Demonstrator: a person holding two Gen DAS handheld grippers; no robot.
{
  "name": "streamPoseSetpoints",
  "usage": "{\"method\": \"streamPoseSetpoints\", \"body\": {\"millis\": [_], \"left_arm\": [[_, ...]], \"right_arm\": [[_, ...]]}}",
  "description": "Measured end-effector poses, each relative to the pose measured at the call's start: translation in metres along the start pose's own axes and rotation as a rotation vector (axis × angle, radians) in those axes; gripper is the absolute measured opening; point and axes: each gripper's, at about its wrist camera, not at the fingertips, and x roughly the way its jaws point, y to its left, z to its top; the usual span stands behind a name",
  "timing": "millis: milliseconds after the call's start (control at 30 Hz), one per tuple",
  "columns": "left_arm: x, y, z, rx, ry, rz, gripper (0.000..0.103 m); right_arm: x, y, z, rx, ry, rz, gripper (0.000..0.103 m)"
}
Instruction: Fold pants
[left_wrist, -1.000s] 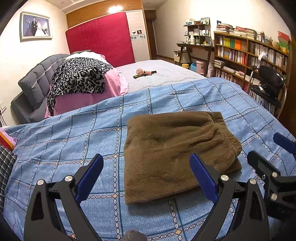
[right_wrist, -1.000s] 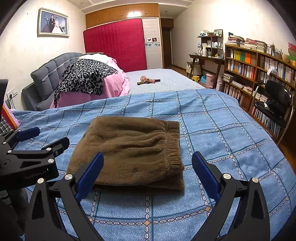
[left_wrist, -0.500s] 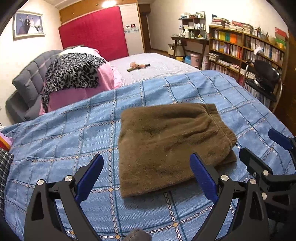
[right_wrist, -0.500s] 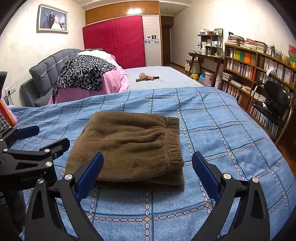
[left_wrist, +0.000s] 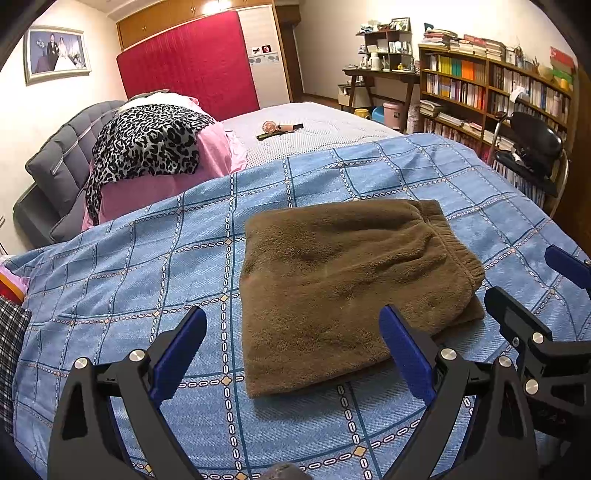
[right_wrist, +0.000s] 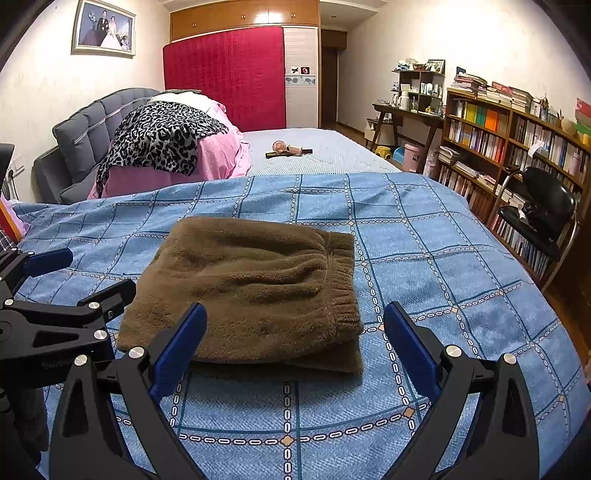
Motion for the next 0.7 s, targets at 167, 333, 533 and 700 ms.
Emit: {"method": "streamPoseSetpoints", "body": {"millis": [167, 333, 533, 700], "left_arm": [[0.002, 0.000, 0.000, 0.015, -0.018, 0.012, 0.093], [0.002, 0.001, 0.001, 0.016, -0.026, 0.007, 0.093], [0.002, 0.000, 0.001, 0.019, -0.027, 0.013, 0.093], [0.005, 0.001, -0.001, 0.007, 0.001, -0.001, 0.093]], "right_arm": [[0.006, 0.001, 0.001, -0.003, 0.010, -0.003, 0.098], [0.009, 0.003, 0.001, -0.005, 0.018, -0.007, 0.098], [0.012, 0.003, 0.001, -0.003, 0.024, -0.006, 0.098], [0.014, 0.000, -0.004, 0.014, 0.040, -0.002, 0.098]]}}
